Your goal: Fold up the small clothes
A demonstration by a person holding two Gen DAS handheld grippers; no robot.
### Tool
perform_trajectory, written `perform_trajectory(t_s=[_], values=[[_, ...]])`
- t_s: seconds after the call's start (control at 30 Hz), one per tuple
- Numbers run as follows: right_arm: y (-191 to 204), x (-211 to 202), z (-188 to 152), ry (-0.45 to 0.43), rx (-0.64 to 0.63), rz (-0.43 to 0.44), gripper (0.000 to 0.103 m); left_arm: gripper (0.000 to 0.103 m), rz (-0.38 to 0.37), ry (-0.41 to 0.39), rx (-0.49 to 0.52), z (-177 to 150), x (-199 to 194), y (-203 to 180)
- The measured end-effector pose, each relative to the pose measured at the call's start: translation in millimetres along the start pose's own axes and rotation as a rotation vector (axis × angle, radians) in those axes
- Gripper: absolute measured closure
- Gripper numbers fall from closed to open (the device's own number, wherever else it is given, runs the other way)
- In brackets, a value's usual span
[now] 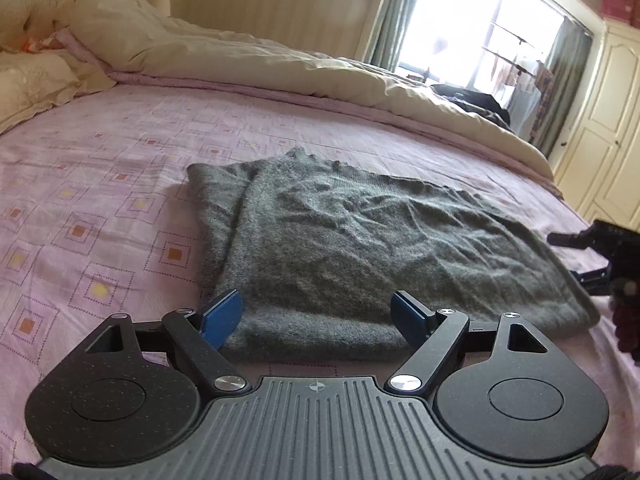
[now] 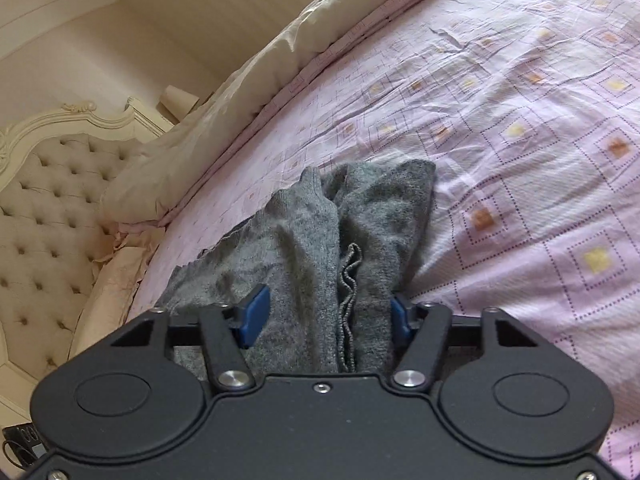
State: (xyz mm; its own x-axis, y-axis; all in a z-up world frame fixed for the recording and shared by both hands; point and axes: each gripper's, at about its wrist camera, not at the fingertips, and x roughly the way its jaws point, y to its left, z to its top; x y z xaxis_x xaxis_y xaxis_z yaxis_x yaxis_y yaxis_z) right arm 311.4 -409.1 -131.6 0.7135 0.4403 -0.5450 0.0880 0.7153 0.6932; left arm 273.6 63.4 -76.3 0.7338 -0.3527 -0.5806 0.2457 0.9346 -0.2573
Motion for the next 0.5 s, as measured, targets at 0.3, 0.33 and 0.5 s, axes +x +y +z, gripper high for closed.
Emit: perform_trajectory(t_s=[0.3, 0.33, 0.5], values=[[61.2, -5.2, 6.5, -0.003, -0.13, -0.148, 0.075, 0.022, 0.167, 0.114, -0.175, 15.1, -1.2, 61.3], [74.6, -5.5, 10.2, -0.003, -0.153, -0.155, 0.075, 0.022, 0.155, 0.107, -0.167, 13.6, -0.9, 65.6], [154.0, 4.2, 18.5, 0.009, -0.277, -0.111, 0.076, 0.018, 0.172, 0.112, -0.035, 7.0, 1.9, 55.2]])
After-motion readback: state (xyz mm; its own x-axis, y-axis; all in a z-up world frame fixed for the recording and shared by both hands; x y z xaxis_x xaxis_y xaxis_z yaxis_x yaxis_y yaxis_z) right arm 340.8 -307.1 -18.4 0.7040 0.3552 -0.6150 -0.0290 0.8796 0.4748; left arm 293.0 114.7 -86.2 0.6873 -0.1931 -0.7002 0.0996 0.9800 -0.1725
